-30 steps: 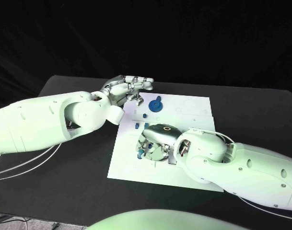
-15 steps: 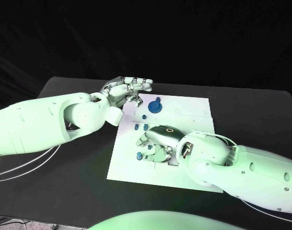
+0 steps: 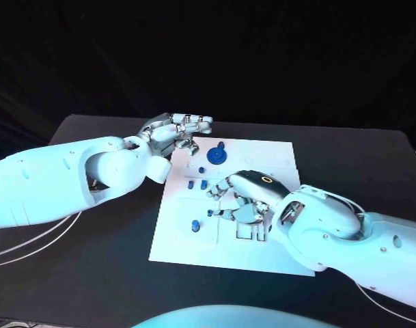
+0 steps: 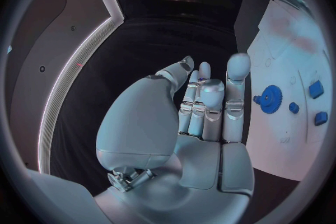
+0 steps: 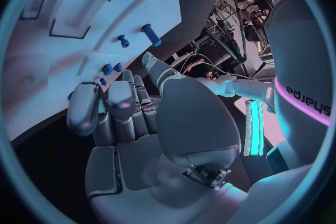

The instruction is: Assemble the parts on the task board

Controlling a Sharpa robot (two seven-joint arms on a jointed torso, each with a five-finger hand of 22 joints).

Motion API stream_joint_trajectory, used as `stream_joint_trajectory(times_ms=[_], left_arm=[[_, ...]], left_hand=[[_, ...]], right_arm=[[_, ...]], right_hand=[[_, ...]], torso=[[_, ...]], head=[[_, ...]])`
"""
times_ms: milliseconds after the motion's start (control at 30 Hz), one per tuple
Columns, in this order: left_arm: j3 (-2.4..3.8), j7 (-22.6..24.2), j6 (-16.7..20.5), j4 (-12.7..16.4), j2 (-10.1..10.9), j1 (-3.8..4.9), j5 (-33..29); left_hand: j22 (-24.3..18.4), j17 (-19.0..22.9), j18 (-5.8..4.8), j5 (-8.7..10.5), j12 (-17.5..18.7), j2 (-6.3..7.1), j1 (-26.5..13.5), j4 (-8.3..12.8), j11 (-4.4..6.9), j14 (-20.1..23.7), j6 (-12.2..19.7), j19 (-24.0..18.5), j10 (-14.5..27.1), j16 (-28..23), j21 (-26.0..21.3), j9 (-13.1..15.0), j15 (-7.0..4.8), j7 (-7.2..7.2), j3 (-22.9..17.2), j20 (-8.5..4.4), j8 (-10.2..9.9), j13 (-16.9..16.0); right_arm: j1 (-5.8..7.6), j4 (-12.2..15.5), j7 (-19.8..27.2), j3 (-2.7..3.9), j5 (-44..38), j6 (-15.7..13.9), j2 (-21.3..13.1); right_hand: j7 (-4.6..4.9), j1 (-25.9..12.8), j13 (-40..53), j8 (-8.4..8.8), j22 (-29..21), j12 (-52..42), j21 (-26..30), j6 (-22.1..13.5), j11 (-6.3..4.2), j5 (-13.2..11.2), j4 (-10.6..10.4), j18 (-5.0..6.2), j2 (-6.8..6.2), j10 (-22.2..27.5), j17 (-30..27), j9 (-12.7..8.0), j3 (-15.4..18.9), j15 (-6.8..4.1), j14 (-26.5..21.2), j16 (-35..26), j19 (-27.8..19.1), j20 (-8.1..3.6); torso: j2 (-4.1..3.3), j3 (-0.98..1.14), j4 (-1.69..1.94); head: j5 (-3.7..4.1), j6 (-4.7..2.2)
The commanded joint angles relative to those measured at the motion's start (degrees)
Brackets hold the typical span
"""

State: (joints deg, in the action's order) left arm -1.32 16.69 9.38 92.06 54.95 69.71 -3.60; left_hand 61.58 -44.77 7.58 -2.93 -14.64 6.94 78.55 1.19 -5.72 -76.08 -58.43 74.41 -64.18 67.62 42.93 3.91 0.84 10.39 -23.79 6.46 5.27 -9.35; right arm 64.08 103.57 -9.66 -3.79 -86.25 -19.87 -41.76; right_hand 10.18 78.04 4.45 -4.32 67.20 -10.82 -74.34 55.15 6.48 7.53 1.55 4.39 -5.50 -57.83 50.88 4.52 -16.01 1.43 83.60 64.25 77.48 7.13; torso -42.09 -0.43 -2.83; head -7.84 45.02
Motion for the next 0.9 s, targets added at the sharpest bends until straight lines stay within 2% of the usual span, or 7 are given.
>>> stream_joint_trajectory(times_ms=[33, 167, 233, 300, 333, 633, 900], left_arm=[[0.01, 0.4, -1.0, 0.1, 0.0, 0.02, 0.1], [0.00, 1.0, -0.4, 0.2, 0.1, 0.02, 0.1], [-0.01, 1.1, -0.2, 0.2, 0.2, 0.02, 0.1], [-0.01, 1.2, -0.1, 0.3, 0.2, 0.02, 0.1], [-0.01, 1.2, -0.1, 0.4, 0.3, 0.02, 0.1], [-0.06, 1.2, -0.2, 0.3, 0.2, 0.02, 0.1], [-0.29, 1.1, -0.5, 0.1, 0.1, 0.02, 0.1]], left_hand=[[0.0, 0.1, 1.11, -0.15, -0.1, -0.62, 0.1, 0.0, -0.01, 0.5, 0.4, -0.4, 0.2, -0.3, -0.2, 0.0, 0.02, -0.02, 0.3, 0.07, 0.3, -0.1], [0.1, 0.0, 1.09, -0.16, -0.3, -0.73, 0.2, 0.0, 0.03, 0.5, 0.4, -0.3, 0.3, -0.2, -0.1, 0.0, 0.02, -0.05, 0.3, 0.08, 0.4, -0.1], [0.1, 0.0, 1.09, -0.16, -0.3, -0.74, 0.2, 0.0, 0.03, 0.5, 0.4, -0.3, 0.3, -0.2, -0.1, 0.0, 0.01, -0.05, 0.3, 0.08, 0.4, -0.1], [0.1, 0.0, 1.08, -0.16, -0.4, -0.76, 0.3, 0.1, 0.04, 0.5, 0.4, -0.3, 0.2, -0.2, 0.0, 0.0, 0.01, -0.06, 0.3, 0.08, 0.4, -0.1], [0.1, 0.0, 1.08, -0.16, -0.4, -0.76, 0.3, 0.1, 0.04, 0.5, 0.4, -0.3, 0.2, -0.2, 0.0, 0.0, 0.01, -0.06, 0.3, 0.08, 0.4, -0.1], [0.1, 0.0, 1.09, -0.15, -0.4, -0.77, 0.3, 0.1, 0.04, 0.6, 0.4, -0.3, 0.2, -0.2, -0.1, 0.0, 0.00, -0.06, 0.4, 0.08, 0.4, -0.1], [0.1, 0.0, 1.09, -0.15, -0.4, -0.77, 0.3, 0.1, 0.04, 0.6, 0.4, -0.3, 0.2, -0.2, -0.1, 0.0, 0.00, -0.06, 0.4, 0.08, 0.4, -0.1]], right_arm=[[1.00, 2.0, -1.2, 0.13, 11.2, -0.9, -3.8], [1.96, 4.4, -4.3, 0.19, 17.3, -0.1, -10.0], [2.14, 5.4, -5.9, 0.11, 18.3, -0.1, -12.8], [2.14, 6.1, -7.3, -0.03, 18.3, -0.1, -14.8], [2.08, 6.5, -8.1, -0.13, 18.0, -0.2, -15.9], [0.44, 7.7, -14.1, -0.96, 8.8, 0.3, -20.3], [-0.74, 7.5, -19.0, -1.17, 4.6, 2.0, -18.9]], right_hand=[[-0.14, -0.4, 0.8, -0.61, 2.0, -2.4, -1.6, 1.3, -0.80, 0.7, -0.6, 0.46, 0.99, -5.1, 2.2, 0.2, 0.0, -0.76, 0.6, 1.5, 1.4, -0.35], [-2.15, -2.0, 5.0, -1.57, 11.9, -9.3, -8.6, 3.6, -3.64, 1.4, -1.7, -1.78, 0.36, -16.3, 10.3, 0.6, 1.4, -2.86, 2.7, 7.7, 6.9, -2.08], [-2.95, -3.4, 8.4, -1.94, 14.0, -12.6, -10.1, 4.4, -4.43, 2.3, -2.8, -2.27, -0.07, -17.8, 12.4, 0.7, 2.6, -3.80, 3.0, 9.4, 8.0, -3.06], [-3.10, -4.8, 10.4, -2.07, 15.3, -14.8, -11.0, 4.6, -4.57, 2.9, -3.9, -2.59, -0.17, -18.6, 13.9, 0.8, 3.6, -3.78, 3.2, 10.5, 8.7, -3.30], [-3.39, -5.5, 15.4, -2.22, 16.5, -19.2, -11.8, 4.7, -4.91, 4.7, -4.7, -2.88, -0.17, -18.3, 15.5, 0.8, 4.5, -4.23, 3.5, 11.8, 9.3, -3.44], [-3.75, -6.8, 54.8, -3.97, 19.1, -51.9, -13.4, 4.5, -4.78, 9.0, -10.4, -3.42, 1.05, -18.7, 27.5, 2.5, 11.8, -3.84, 4.5, 19.6, 10.3, -3.35], [-3.58, -7.2, 65.3, -4.89, 19.4, -60.4, -13.6, 3.9, -4.61, 11.3, -14.1, -3.48, 1.91, -21.2, 30.9, 3.8, 16.3, -3.62, 4.9, 21.5, 10.4, -3.17]], torso=[[0.05, -0.10, -0.04], [0.30, -0.22, -0.55], [0.36, -0.23, -0.81], [0.38, -0.22, -1.00], [0.45, -0.20, -1.16], [1.02, -0.19, -1.99], [1.17, -0.15, -1.86]], head=[[1.17, -0.35], [2.33, -0.28], [2.71, -0.33], [2.98, -0.42], [3.10, -0.45], [3.71, -0.35], [3.84, -0.41]])
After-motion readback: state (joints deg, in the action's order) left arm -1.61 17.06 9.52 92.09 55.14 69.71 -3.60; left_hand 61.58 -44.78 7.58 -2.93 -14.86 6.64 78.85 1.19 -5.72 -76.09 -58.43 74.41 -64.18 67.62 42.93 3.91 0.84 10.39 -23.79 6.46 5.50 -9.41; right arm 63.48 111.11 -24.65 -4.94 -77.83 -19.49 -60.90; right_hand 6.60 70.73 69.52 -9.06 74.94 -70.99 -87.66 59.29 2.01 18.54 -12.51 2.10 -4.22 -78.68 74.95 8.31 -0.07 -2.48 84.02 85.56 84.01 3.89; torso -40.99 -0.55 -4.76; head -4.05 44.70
